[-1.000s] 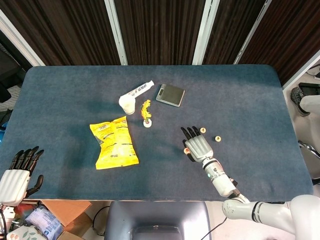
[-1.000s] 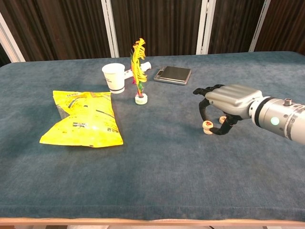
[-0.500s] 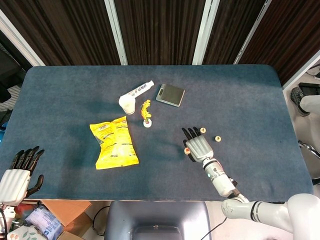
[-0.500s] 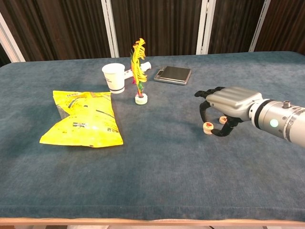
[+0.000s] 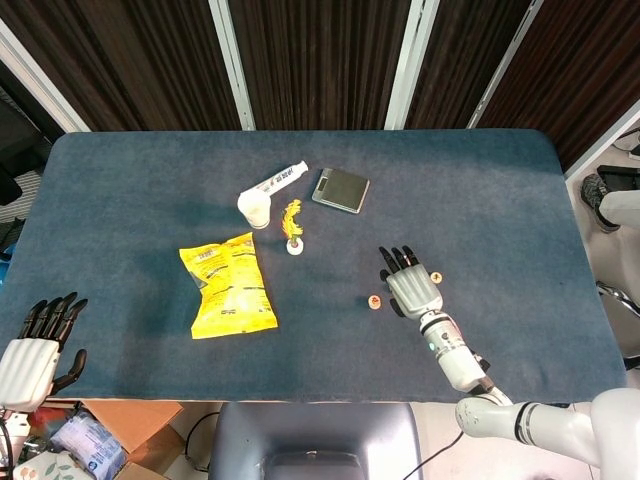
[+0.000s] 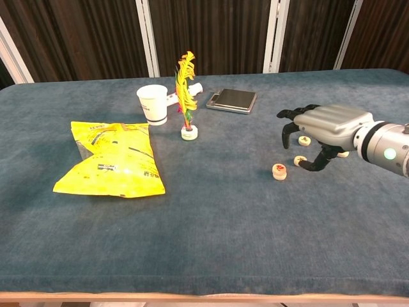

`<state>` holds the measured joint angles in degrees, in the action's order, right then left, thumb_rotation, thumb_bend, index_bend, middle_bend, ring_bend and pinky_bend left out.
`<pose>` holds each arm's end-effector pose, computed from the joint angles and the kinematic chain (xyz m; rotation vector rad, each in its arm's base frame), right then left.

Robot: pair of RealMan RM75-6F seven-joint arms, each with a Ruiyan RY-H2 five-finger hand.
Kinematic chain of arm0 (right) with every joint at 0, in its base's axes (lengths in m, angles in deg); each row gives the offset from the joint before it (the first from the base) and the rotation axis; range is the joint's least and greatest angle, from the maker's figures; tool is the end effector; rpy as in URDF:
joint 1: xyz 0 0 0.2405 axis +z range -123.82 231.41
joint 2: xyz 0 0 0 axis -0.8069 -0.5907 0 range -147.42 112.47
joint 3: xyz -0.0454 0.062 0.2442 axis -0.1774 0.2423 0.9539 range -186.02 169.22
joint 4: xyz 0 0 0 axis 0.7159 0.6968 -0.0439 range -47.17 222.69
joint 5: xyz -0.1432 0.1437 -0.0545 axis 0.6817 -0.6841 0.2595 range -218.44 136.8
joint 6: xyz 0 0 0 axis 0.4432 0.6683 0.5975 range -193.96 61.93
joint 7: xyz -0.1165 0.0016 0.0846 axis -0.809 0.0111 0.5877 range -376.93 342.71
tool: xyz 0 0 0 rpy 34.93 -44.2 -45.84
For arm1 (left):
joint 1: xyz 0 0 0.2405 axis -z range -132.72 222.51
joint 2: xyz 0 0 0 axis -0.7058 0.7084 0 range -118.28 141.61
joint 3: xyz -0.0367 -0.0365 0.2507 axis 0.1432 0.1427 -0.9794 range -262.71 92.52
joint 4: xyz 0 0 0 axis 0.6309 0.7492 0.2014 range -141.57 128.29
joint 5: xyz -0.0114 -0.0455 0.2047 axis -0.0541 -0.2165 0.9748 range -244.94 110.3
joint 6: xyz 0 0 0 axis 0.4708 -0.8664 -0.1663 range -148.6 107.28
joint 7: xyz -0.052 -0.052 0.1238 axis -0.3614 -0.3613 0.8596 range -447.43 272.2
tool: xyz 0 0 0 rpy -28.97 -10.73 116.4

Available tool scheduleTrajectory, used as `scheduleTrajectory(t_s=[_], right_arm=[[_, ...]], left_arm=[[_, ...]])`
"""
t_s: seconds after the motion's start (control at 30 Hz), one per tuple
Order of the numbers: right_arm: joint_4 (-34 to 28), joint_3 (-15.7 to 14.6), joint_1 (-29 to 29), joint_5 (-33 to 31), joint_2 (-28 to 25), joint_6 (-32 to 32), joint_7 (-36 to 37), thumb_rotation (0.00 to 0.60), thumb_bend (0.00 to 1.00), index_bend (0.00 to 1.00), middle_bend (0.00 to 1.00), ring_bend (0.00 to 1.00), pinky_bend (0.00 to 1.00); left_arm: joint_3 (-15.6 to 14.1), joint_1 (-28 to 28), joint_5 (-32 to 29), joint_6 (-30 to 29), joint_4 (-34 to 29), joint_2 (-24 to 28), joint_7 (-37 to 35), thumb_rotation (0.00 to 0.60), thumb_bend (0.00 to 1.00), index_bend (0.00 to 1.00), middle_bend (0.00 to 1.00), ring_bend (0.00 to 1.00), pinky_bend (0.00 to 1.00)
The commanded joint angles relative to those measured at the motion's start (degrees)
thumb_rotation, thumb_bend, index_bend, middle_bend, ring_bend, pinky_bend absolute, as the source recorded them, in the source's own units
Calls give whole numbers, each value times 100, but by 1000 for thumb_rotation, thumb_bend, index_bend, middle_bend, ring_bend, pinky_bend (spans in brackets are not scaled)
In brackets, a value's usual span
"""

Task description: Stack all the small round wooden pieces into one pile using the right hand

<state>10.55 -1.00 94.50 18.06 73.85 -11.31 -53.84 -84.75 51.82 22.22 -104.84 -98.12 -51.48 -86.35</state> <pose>-0.1956 -0.3462 -0.0255 1.8886 -0.7127 0.5921 -0.3054 0.1828 0.1545 -1.5067 -0.8542 -0.8849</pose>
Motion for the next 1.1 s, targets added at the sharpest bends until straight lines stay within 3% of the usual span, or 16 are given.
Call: scheduleTrajectory(t_s=[0.03, 0.33, 1.1], right_arm=[[274, -2, 7, -119, 24, -80, 11, 600, 491, 473, 45, 0, 0], [906, -34, 68, -69, 312, -288, 271, 600, 491, 500, 47, 0, 0], [1136, -39, 90, 95, 511, -318, 378, 600, 491, 592, 53, 0, 0]], left_arm=[[-5, 4, 10, 7, 1, -2, 1, 600, 502, 0, 14, 0, 32], [1, 18, -10, 38, 3, -22, 37, 600, 502, 0, 14, 0, 32], [20, 15, -45, 33, 9, -12, 4, 600, 501, 0, 15, 0, 32]])
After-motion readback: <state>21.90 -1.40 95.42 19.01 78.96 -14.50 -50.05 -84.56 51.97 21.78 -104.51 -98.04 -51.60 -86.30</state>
